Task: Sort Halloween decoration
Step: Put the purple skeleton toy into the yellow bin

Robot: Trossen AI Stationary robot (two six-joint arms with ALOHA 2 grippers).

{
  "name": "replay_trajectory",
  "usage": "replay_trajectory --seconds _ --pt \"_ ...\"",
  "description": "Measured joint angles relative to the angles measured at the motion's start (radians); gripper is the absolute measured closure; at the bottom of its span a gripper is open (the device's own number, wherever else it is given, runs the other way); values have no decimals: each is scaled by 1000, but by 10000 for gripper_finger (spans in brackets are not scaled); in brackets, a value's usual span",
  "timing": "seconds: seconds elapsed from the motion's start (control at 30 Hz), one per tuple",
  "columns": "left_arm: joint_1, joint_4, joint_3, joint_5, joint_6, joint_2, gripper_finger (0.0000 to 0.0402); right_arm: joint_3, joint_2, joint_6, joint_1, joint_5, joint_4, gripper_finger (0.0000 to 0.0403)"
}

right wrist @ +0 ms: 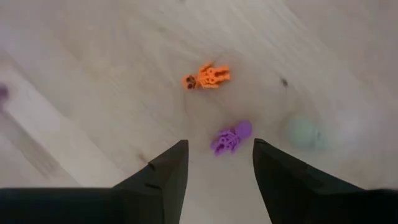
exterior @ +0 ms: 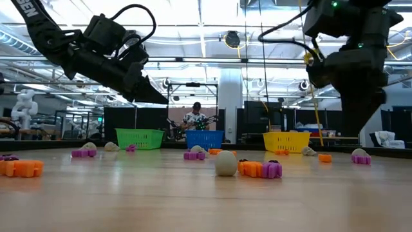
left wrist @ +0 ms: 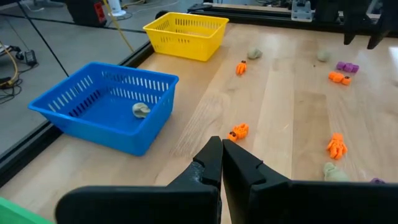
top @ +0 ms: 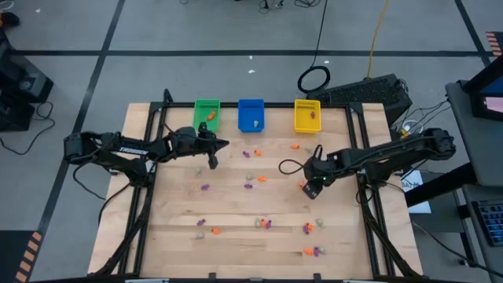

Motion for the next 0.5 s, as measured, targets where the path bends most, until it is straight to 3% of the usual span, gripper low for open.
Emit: replay_trajectory --seconds 0.17,0.5 --pt "0 -2 0 3 1 0 391 0 70 208 18 -2 -11 234" --pt "0 -3 0 4 28 0 391 3 249 228 22 -34 4 248"
